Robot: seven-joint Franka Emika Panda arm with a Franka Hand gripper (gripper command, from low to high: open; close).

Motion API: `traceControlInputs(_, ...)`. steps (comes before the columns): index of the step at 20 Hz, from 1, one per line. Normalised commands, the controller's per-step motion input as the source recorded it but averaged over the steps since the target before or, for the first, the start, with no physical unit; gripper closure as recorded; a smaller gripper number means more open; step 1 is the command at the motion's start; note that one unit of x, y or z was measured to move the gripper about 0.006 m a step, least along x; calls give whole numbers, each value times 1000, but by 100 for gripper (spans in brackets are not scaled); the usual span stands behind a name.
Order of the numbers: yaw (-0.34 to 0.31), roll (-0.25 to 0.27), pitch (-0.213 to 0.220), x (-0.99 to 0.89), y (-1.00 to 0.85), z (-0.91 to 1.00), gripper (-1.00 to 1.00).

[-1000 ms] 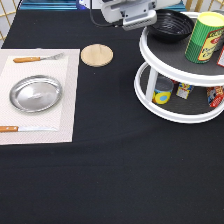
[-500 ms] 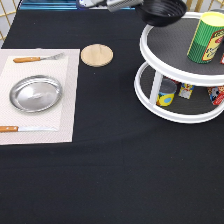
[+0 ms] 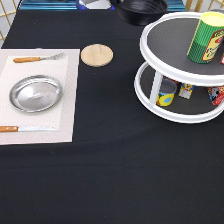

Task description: Pick up the bowl from the lazy Susan and put bowl on the plate

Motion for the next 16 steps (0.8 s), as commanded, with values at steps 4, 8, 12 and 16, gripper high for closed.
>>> traceControlInputs(4,-134,1,-97,486,-547,-103,100)
traceControlInputs(8,-144,0,-59,401,-536,-29,100)
traceControlInputs(12,-186,5,-20,204,-448,-49,100)
traceControlInputs(16,-321,0,-42,6,-143,-256,100)
